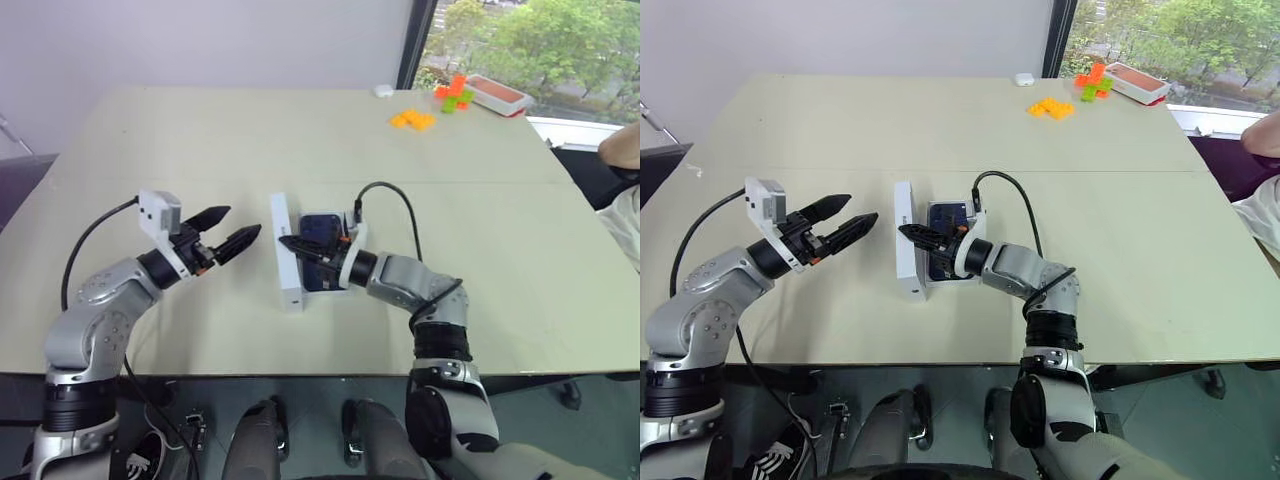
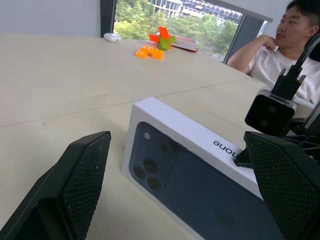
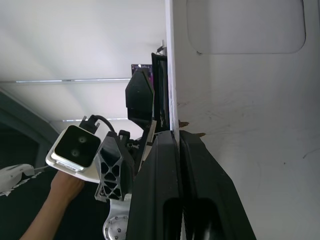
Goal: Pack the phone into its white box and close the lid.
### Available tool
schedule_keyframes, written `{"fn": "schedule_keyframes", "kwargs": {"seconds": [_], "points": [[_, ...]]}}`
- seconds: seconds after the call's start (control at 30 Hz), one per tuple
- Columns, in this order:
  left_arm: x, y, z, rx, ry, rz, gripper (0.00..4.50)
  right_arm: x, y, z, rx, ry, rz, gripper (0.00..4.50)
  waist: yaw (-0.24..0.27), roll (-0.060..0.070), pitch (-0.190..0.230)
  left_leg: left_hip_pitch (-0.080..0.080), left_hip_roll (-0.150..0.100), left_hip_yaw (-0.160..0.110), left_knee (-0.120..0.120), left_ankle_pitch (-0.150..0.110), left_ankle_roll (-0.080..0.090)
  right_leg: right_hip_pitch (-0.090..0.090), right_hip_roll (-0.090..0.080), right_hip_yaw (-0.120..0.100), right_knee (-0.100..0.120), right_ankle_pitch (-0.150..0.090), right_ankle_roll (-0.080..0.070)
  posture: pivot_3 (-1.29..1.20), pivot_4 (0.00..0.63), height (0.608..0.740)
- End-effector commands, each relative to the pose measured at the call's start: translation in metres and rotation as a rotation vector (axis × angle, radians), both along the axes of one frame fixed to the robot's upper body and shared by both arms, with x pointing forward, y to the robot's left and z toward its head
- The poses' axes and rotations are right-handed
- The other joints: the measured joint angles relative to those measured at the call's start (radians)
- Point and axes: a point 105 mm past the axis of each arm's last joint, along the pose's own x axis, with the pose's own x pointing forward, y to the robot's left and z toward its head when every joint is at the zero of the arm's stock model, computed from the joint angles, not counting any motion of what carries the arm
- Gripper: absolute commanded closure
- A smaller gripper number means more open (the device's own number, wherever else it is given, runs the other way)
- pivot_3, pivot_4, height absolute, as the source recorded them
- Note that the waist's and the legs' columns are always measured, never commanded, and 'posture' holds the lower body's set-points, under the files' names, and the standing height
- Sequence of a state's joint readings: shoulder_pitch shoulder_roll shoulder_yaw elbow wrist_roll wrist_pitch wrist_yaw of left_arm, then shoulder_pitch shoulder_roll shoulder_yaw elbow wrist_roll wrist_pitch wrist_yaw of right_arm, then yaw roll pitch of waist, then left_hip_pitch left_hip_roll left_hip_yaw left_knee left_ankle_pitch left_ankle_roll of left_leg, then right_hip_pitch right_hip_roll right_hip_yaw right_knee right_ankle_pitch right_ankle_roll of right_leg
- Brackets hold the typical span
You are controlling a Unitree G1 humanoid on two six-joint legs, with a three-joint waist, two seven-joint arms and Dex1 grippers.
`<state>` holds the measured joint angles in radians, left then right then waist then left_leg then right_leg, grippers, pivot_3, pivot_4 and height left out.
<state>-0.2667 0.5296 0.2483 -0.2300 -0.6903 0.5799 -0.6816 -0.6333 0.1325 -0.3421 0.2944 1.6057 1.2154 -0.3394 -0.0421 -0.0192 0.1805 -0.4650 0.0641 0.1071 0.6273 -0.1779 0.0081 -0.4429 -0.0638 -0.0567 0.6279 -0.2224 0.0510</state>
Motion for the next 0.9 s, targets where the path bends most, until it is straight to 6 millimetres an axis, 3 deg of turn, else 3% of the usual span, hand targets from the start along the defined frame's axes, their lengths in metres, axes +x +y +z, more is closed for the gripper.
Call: {"fn": "schedule_keyframes", "kwargs": {"seconds": [0.03,0.2,0.23,0.33,0.53,0.9], "points": [[-0.001,-0.001,0.003,0.0,-0.028,0.009,0.0,0.002,0.006,0.016,0.085,-0.021,-0.03,4.4,-0.001,0.0,0.0,0.0,0.0,0.0,0.0,0.0,0.0,0.0,0.0,0.0,0.0,0.0,0.0,0.0,0.15,0.74],[0.0,-0.005,-0.001,-0.023,-0.01,0.002,0.0,0.007,0.003,0.023,0.094,-0.038,-0.048,4.4,-0.001,0.0,0.0,-0.001,0.0,0.0,0.0,0.0,0.0,0.0,0.0,0.0,-0.002,0.0,0.0,0.0,0.15,0.74],[0.003,-0.004,-0.002,-0.024,-0.011,0.012,0.26,0.007,0.003,0.023,0.085,-0.044,-0.047,4.47,-0.001,0.0,0.0,-0.001,0.0,0.0,0.0,0.0,0.0,0.0,0.0,0.0,-0.002,0.0,0.0,0.0,0.15,0.74],[0.01,-0.004,-0.006,-0.036,0.007,0.032,1.33,0.005,0.003,0.022,0.081,-0.048,-0.043,4.5,-0.001,0.0,0.0,-0.001,0.0,0.0,0.0,0.0,0.0,0.0,0.0,0.0,-0.002,0.0,0.0,0.0,0.15,0.74],[0.021,-0.012,-0.014,-0.031,0.014,0.05,4.43,0.005,0.002,0.021,0.076,-0.052,-0.052,4.5,0.0,0.0,0.0,-0.002,0.0,0.0,0.0,0.0,0.0,-0.001,0.0,0.0,-0.002,0.0,0.0,0.0,0.15,0.74],[0.025,-0.04,-0.024,-0.042,0.032,0.003,4.47,0.013,-0.005,0.025,0.044,-0.11,-0.112,4.5,0.0,0.0,0.0,-0.003,0.0,0.0,0.0,0.0,0.0,-0.001,0.0,0.0,-0.003,0.0,0.0,0.0,0.15,0.74]]}}
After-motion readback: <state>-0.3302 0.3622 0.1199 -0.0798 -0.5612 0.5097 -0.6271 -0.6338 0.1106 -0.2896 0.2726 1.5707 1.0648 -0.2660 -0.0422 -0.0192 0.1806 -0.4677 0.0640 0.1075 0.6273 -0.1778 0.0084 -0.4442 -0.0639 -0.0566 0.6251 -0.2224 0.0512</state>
